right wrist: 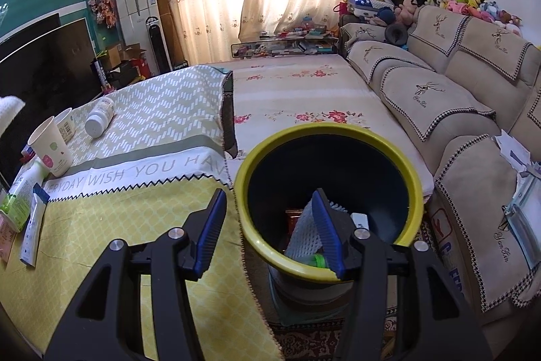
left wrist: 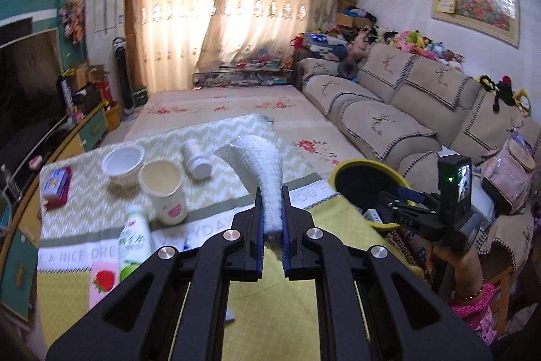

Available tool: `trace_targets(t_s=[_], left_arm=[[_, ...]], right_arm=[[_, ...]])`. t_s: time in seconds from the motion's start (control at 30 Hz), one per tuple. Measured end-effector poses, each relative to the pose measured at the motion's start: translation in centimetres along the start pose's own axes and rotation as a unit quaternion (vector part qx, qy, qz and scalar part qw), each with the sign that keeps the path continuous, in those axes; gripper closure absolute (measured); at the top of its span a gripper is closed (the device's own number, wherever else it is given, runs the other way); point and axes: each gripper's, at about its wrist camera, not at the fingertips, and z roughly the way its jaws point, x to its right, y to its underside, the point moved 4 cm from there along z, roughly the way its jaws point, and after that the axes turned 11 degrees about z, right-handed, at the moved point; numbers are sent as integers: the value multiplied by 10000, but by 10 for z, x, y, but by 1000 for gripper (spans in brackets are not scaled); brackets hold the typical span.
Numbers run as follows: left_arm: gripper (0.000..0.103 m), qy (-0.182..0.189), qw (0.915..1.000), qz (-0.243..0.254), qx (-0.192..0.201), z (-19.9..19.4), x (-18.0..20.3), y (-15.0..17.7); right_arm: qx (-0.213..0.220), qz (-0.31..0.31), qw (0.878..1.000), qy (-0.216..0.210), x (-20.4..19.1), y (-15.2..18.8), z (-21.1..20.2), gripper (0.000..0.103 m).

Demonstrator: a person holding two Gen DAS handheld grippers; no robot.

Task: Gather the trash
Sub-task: 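Lift the white cloth, carry it over the bin, open the left gripper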

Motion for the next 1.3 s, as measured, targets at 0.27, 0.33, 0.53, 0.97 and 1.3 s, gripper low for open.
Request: trace_targets(t_s=[0.27, 0.33, 0.53, 0.97, 1.3], left_arm=[[94, 738, 9964, 397, -151, 47, 58, -28], [94, 939, 9942, 466, -254, 66, 73, -34], [94, 1510, 9832, 893, -501, 138, 137, -54], [33, 1440, 9816, 916, -853, 272, 205, -73], [11, 1015, 9943, 238, -226, 153, 128, -49]], right_arm=[[303, 208, 9984, 434, 41, -12, -23, 50], [405, 274, 9971, 586, 55, -15, -31, 49], [547, 547, 9930, 889, 91, -19, -43, 48], [455, 830, 9908, 972, 124, -16, -38, 46], [253, 556, 9953, 755, 89, -6, -26, 46]])
